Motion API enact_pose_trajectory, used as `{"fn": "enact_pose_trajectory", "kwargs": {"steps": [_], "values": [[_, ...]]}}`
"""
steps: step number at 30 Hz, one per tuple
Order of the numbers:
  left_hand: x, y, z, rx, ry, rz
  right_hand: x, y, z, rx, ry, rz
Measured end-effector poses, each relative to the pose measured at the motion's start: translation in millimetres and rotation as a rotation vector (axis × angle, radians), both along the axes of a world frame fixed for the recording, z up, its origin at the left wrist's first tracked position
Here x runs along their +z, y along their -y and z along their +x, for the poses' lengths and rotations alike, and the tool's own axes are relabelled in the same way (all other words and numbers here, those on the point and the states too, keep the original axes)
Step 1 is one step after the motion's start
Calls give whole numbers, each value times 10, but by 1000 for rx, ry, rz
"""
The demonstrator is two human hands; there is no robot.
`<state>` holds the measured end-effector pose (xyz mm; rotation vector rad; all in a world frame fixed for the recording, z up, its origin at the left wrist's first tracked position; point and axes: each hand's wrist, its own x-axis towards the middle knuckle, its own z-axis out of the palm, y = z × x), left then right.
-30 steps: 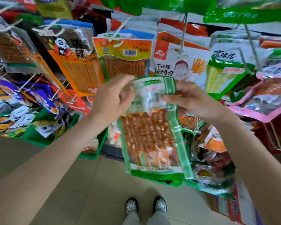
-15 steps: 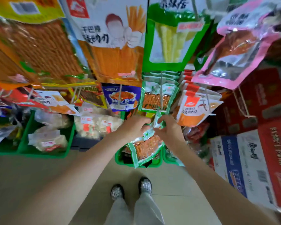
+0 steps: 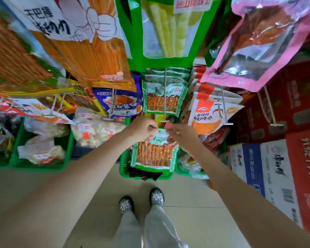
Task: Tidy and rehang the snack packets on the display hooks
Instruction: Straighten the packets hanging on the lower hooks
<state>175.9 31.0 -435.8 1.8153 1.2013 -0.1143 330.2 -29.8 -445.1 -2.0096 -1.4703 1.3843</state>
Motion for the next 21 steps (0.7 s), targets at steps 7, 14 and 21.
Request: {"fn": "enact_pose_trajectory", "kwargs": {"steps": [7,14,21], "values": [[63,-261,183,237,130,6,0,-424,138,-115,58,181],[29,-353,252,178,-9,-9,-78,-492,164,-31,145,110],[56,-342,304,166,-32,41,-33,-481,184,-133,86,98]]}}
